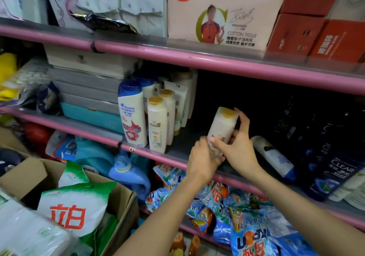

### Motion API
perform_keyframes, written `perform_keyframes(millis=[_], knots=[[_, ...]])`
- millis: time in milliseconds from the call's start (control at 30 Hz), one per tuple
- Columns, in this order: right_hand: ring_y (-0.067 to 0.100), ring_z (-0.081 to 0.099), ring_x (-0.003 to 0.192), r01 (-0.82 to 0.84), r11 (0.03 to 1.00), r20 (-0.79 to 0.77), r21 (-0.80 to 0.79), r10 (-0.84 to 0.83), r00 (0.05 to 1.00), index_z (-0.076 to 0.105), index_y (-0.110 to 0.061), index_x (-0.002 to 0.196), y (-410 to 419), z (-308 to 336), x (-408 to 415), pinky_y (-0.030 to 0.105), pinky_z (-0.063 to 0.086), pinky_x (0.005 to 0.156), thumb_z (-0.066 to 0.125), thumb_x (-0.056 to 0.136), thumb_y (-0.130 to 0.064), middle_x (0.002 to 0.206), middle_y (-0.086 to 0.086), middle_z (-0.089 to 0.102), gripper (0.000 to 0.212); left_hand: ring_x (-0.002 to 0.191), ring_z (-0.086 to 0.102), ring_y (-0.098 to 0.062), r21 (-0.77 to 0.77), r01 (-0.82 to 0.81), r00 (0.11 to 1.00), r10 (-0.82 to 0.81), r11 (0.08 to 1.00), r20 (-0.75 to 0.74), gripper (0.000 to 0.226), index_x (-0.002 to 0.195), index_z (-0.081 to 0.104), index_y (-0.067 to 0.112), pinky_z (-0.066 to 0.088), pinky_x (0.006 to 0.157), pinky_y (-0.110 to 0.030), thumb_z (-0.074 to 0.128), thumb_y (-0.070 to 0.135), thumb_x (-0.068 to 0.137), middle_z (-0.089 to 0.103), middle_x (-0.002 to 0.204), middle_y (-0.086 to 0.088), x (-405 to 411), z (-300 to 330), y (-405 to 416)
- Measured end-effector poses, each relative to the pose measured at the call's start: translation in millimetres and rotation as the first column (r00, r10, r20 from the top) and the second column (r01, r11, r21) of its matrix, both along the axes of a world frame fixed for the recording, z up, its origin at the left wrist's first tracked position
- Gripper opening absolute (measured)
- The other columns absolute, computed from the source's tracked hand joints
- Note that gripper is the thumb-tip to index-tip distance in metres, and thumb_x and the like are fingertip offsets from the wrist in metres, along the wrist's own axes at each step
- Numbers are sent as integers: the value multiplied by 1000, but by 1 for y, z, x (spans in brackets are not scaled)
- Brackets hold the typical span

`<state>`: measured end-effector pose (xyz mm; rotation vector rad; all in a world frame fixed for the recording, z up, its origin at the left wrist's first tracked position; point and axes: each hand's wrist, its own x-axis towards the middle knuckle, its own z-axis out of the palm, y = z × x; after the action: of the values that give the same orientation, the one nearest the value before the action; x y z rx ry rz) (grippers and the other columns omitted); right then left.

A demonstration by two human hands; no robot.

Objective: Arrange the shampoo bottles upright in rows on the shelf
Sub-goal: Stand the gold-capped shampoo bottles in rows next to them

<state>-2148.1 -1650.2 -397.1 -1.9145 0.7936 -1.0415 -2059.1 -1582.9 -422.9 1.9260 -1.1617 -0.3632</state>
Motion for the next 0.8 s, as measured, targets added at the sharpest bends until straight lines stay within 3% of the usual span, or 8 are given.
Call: perform_keyframes(millis=[100,200,400,533,633,800], knots=[[12,68,96,21,1000,-57,12,-20,998,43,-25,122,4,-14,16,27,57,76,77,76,-29,106,-4,66,57,107,53,-28,77,-99,986,87,992,144,43,112,49,11,42,89,-39,65,36,81,59,111,-9,11,-14,10],[7,66,92,10,1000,-62,8,-10,998,50,-27,106,12,-22,33,27,58,74,75,78,-31,101,-7,66,37,114,48,-24,96,-237,953,212,967,215,45,113,49,17,32,93,-39,60,45,79,59,113,-2,18,-23,20],[-3,62,89,-56,997,-33,59,58,998,49,-30,104,22,-23,63,15,54,69,74,79,-30,98,-17,63,35,115,42,-21,64,-440,883,418,896,212,45,111,49,21,27,89,-37,61,49,78,58,115,1,28,-32,31],[5,65,97,-82,994,-38,78,85,996,50,-28,107,25,-22,76,30,58,80,74,79,-32,105,-12,66,38,117,37,-23,35,-542,833,531,840,153,43,107,51,20,26,90,-39,61,49,77,57,113,-1,31,-34,31],[10,64,103,-88,994,-56,63,92,994,50,-24,110,29,-22,85,38,57,85,73,80,-33,113,-5,65,40,116,33,-25,44,-593,802,584,804,123,41,106,50,19,25,91,-41,49,47,76,57,115,-4,34,-37,30],[12,62,105,-81,996,-79,47,85,993,49,-24,110,30,-20,87,41,56,87,73,80,-34,115,-3,64,40,113,35,-26,6,-607,791,603,795,97,45,103,53,18,26,91,-42,43,51,73,59,111,-5,36,-39,30]])
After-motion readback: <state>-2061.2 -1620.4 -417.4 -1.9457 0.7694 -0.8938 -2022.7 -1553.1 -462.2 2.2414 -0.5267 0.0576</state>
